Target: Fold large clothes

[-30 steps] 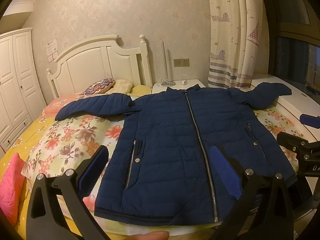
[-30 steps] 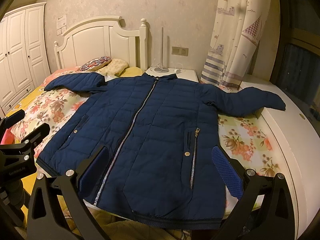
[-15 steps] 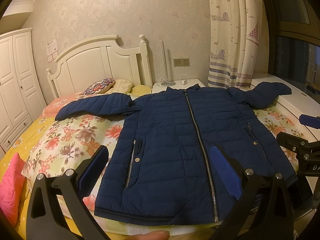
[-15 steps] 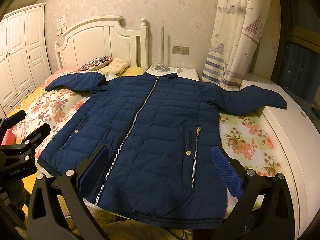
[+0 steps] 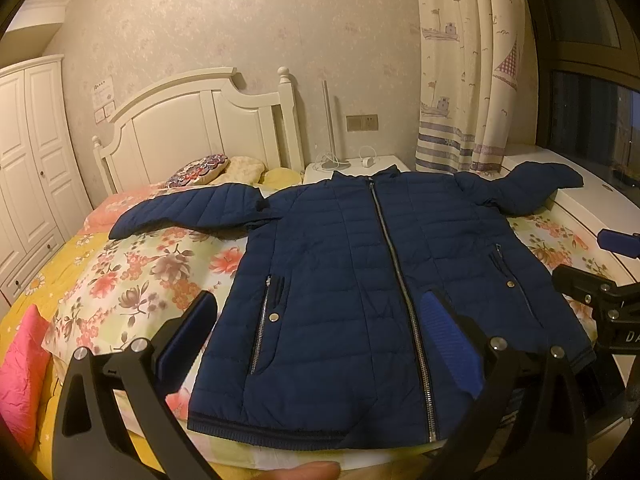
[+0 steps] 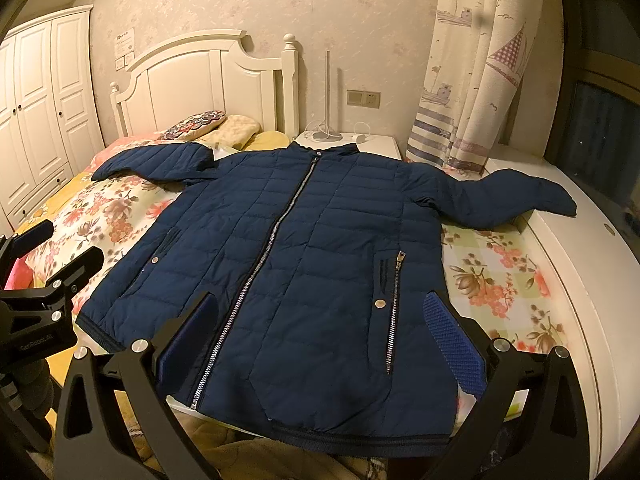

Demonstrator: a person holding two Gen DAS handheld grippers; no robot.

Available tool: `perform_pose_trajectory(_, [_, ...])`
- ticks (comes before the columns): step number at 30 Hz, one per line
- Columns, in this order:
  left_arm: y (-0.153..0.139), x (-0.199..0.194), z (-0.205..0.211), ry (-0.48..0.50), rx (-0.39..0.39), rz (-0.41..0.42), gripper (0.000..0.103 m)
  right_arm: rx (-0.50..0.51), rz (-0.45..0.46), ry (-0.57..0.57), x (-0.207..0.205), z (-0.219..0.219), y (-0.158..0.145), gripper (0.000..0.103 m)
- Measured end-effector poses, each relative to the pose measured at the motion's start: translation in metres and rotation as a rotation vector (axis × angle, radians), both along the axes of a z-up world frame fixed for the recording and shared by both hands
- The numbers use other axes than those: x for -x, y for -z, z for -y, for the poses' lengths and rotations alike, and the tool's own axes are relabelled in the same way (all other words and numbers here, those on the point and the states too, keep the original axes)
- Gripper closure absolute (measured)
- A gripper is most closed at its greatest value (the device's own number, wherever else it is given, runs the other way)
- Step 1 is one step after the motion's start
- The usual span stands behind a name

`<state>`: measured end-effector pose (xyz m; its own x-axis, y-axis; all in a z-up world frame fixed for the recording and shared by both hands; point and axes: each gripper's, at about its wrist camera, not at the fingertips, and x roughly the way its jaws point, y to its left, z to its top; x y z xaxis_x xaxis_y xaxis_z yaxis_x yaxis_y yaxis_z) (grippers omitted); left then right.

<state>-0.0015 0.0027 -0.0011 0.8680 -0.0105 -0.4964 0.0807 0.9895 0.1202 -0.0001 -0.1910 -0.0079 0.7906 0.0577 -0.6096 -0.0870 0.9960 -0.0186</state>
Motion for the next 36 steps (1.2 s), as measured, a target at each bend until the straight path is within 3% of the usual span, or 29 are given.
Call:
perform_pose_trajectory(22, [0.003,0.001,0.000,-0.002,-0.002,-0.009,0.002,-0.006,-0.008,-0.002,0.000,-0.004,0.001,0.004])
perform_pose_trajectory(36, [0.019,-0.009,0.006,0.007,-0.012,-0.065,0.002,-0.038,-0.059,-0.004,-0.016,0.005,0.016,0.004])
